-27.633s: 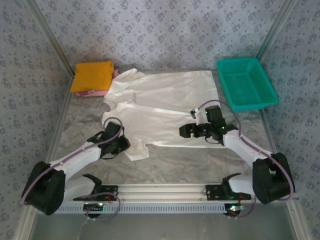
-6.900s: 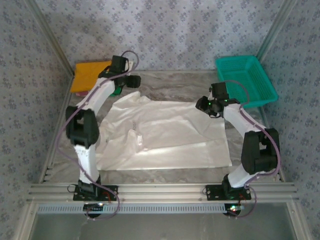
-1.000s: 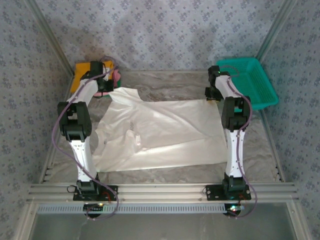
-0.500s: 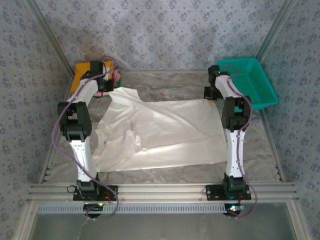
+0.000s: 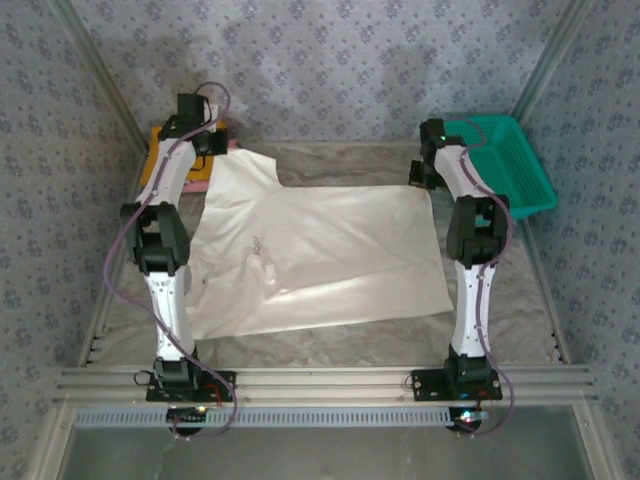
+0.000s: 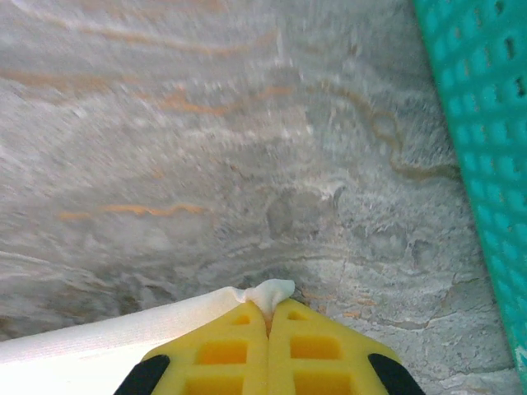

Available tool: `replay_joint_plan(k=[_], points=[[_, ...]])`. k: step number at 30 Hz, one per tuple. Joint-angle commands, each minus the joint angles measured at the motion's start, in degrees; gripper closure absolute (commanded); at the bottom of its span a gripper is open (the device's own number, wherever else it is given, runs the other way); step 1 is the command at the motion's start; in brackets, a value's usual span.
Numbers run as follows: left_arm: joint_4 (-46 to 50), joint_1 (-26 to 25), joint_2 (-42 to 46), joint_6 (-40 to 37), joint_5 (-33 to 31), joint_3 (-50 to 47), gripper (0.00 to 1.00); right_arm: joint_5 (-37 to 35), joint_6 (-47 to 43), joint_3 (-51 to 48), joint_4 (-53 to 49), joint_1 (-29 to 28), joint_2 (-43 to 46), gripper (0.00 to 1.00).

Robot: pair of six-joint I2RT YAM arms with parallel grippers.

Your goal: Fold and stack the t-shirts

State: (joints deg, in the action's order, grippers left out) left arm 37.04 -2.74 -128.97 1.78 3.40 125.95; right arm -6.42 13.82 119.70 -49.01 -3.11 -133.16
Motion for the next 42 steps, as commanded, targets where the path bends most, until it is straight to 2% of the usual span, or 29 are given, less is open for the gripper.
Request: replay_joint_plan(k=[1,4,6,11,16,21,31,42], points=[[5.0,-0.7,-2.3,-1.6,-0.9,6.2,1.00,1.8,3.6,-0.1,2.9,1.5,1.9,1.00],[3.4,-0.8,-0.1,-2.5,-2.0,3.2,1.00,4.0,4.5,-1.3,5.0,2.5,2.1,1.00],[-1.4,-0.7,3.9,-2.8,-3.0,-3.3,1.00,4.3,4.5,-3.6,7.4,2.7,3.2,1.00],[-15.0,-0.7,17.6,-2.7,-3.9,-26.8,1.00,6.4,4.4,-9.3,12.6,3.0,5.9,1.00],[-19.2,-0.7,24.9,-2.2,-4.7,-38.5,1.00,7.2,4.4,-17.0,20.2,3.3,10.8,1.00],[-20.1,-1.7,30.7,-1.5,-6.0,-44.5,1.00,8.2,4.0,-24.2,25.4,4.1,16.6,1.00],[-19.0,-2.5,36.4,0.5,-10.7,-54.7,1.00,6.9,4.3,-34.7,27.2,4.2,23.4,1.00],[-18.2,-2.4,40.1,1.9,-11.8,-59.3,1.00,4.4,4.7,-41.8,28.6,4.2,28.7,1.00]])
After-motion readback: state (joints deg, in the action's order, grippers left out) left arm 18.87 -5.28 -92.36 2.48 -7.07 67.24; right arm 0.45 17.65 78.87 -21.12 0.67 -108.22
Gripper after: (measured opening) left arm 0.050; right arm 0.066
